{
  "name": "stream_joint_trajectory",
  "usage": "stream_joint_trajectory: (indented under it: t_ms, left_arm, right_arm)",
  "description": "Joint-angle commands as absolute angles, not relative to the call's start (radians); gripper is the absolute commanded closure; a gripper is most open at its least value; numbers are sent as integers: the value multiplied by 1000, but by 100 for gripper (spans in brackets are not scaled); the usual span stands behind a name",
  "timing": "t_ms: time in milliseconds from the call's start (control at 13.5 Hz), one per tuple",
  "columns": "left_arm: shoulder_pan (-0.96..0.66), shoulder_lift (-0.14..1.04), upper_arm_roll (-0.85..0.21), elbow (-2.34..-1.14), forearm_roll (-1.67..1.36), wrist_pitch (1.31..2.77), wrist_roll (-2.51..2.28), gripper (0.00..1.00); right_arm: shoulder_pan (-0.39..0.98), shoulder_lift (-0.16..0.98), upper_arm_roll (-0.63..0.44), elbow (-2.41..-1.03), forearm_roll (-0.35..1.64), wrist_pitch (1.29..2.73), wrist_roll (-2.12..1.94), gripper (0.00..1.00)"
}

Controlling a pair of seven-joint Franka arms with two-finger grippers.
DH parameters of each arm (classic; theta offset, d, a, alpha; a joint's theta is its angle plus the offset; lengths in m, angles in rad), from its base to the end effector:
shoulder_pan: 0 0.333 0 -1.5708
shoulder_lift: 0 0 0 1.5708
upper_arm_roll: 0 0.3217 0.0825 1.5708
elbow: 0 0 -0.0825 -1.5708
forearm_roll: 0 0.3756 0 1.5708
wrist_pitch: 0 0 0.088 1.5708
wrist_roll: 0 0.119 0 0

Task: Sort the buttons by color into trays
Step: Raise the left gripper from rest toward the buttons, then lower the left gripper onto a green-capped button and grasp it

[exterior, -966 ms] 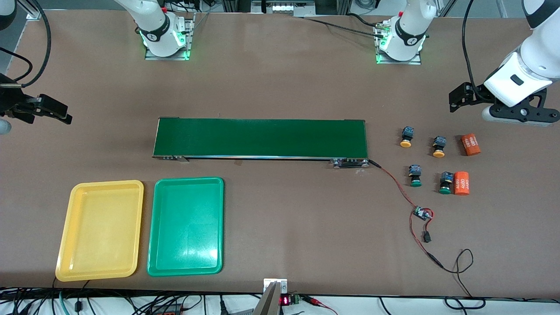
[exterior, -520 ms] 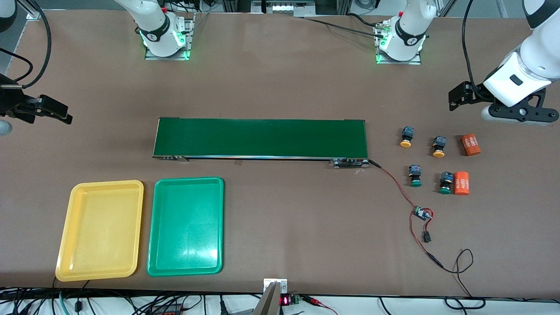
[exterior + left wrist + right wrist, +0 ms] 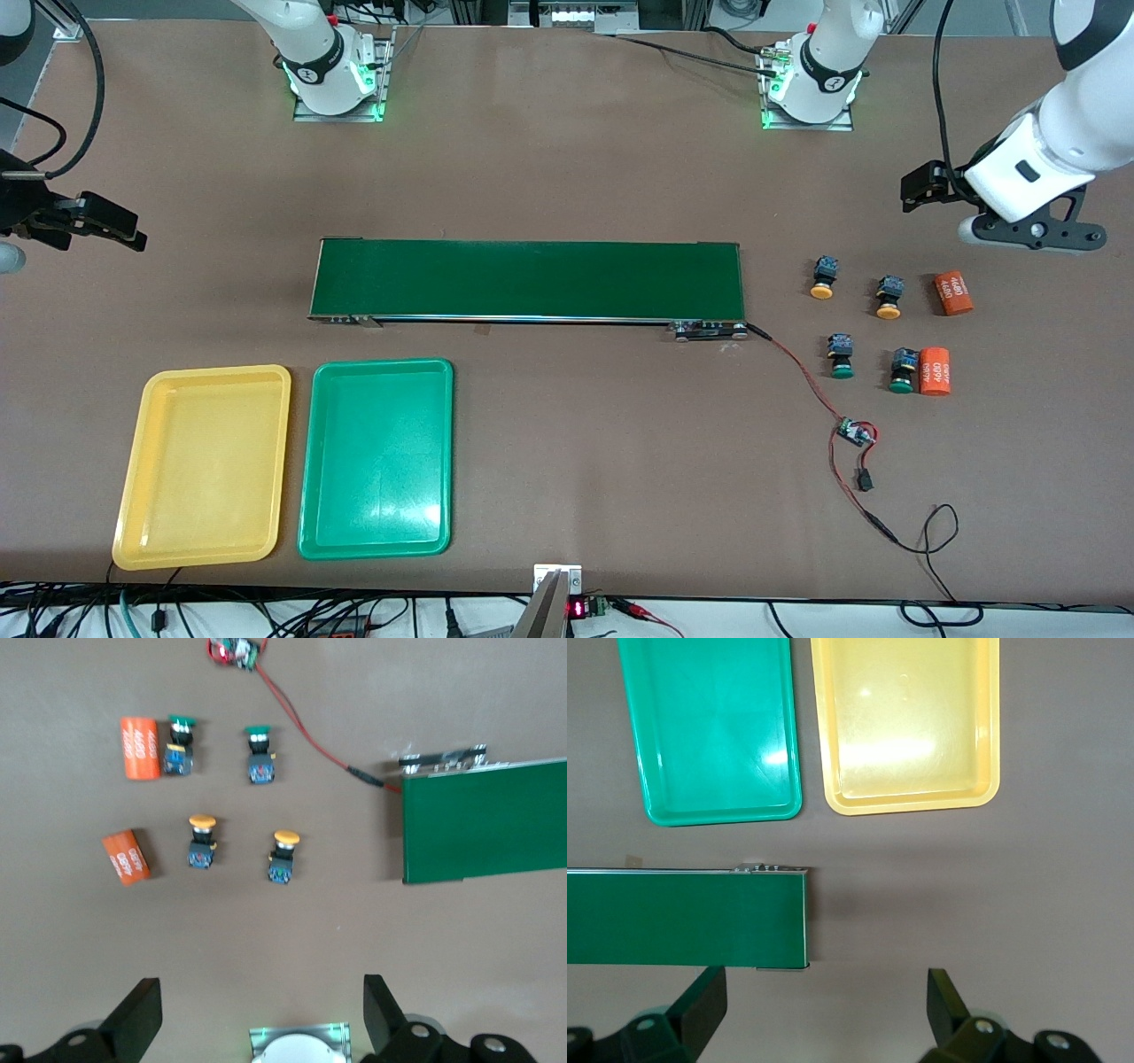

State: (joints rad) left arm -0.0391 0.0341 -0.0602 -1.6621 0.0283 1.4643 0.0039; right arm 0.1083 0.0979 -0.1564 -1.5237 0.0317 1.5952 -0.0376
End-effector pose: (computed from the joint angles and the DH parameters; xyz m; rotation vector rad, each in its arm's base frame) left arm 0.5324 -0.0489 0.5506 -3.0796 0.1598 0.3567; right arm 0.5771 -0.0198 0.5878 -3.1238 0.0174 0.0382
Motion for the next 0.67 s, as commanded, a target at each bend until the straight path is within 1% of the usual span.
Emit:
stream_joint_trajectory:
  t_ms: [0,74,149,223,297,520,595]
  left_arm:
    - [-37,229,-51,-1478,25,1396,8,0]
    - [-35,297,-46,-1423,26,1393,9,0]
    - [-28,342,-45,-1392,25,1393,9,0]
    - [-14,375,-44,-1390,23,1420,3,0]
    - [1,408,-43,-1397,26,1498,3,0]
    - [21,475,-43,-1482,40,1727,0,0]
    - [21,486,-43,-1529,63,1811,-2,0]
  right_arm:
    - [117,72,-161,-1546,15,1591,-49,0]
    - [115,72,-161,-1546,15,1589,-51,0]
    - [117,72,-163,-1546,14,1589,-57,0]
    - [118,72,-163,-1545,14,1589,-67,0]
    - [118,72,-161,-1545,14,1589,-69,0]
    - [117,72,-161,-1546,14,1588,-74,0]
    - [117,72,-161,-1545,14,1586,-74,0]
